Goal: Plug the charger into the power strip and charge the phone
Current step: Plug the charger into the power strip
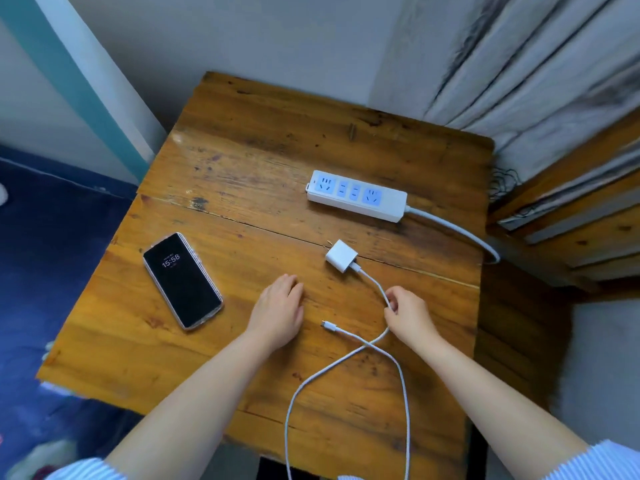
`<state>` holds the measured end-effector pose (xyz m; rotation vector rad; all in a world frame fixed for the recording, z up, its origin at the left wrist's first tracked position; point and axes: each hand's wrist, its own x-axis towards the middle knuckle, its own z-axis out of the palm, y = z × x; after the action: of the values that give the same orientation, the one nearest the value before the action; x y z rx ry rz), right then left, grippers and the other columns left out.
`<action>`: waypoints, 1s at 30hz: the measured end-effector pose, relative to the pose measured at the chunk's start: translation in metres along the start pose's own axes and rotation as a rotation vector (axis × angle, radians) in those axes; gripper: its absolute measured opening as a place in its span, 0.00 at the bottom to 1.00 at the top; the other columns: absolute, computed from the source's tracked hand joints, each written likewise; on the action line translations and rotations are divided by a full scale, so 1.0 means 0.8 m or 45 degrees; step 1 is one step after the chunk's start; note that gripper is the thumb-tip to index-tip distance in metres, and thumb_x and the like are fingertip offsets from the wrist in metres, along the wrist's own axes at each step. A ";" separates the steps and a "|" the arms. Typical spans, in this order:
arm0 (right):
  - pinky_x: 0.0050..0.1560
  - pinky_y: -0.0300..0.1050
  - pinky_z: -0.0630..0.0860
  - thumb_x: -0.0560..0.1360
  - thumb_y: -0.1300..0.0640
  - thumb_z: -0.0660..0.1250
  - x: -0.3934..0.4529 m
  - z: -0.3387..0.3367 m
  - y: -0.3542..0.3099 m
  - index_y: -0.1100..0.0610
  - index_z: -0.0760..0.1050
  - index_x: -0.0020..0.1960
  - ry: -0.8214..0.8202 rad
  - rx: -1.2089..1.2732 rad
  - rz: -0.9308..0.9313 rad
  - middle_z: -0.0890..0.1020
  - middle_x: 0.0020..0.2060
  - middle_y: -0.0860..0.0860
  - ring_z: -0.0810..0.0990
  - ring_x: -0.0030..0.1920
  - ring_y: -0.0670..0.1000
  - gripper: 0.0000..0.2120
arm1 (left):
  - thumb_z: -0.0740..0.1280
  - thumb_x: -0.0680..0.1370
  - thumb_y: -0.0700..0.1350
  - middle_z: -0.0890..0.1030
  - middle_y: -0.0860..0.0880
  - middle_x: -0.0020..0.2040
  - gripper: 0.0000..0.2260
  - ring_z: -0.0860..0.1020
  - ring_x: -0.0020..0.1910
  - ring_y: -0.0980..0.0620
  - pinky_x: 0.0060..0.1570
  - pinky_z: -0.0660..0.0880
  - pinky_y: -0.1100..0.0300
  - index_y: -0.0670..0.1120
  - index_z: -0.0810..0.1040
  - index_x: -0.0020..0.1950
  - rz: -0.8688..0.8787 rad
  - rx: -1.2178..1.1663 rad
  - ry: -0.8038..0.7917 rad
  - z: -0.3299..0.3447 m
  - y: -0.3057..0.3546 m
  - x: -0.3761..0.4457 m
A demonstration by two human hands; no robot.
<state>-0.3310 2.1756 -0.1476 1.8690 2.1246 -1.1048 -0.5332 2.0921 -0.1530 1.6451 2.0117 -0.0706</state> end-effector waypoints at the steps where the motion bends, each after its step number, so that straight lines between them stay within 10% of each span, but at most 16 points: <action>1: 0.49 0.44 0.72 0.71 0.67 0.61 -0.007 -0.001 0.011 0.62 0.73 0.54 -0.016 -0.046 0.026 0.80 0.50 0.60 0.77 0.51 0.59 0.12 | 0.57 0.79 0.47 0.56 0.44 0.76 0.23 0.53 0.75 0.46 0.73 0.55 0.53 0.43 0.57 0.72 -0.021 -0.009 -0.049 0.005 0.009 -0.004; 13: 0.66 0.55 0.66 0.71 0.51 0.68 0.041 -0.001 -0.032 0.56 0.57 0.69 0.010 -0.194 -0.266 0.66 0.69 0.56 0.63 0.68 0.57 0.33 | 0.64 0.76 0.49 0.43 0.44 0.77 0.34 0.43 0.75 0.47 0.73 0.52 0.52 0.43 0.46 0.74 -0.201 -0.041 -0.203 0.019 0.035 -0.014; 30: 0.51 0.51 0.76 0.68 0.58 0.72 0.108 -0.092 -0.075 0.60 0.69 0.56 0.251 -0.115 -0.379 0.77 0.56 0.59 0.75 0.56 0.57 0.20 | 0.53 0.80 0.51 0.49 0.43 0.77 0.26 0.46 0.76 0.47 0.74 0.47 0.53 0.41 0.49 0.74 -0.410 -0.120 0.215 0.003 0.033 0.078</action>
<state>-0.3779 2.2897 -0.1120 1.7259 2.5817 -0.8828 -0.5151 2.1534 -0.1746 1.2946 2.3552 0.0487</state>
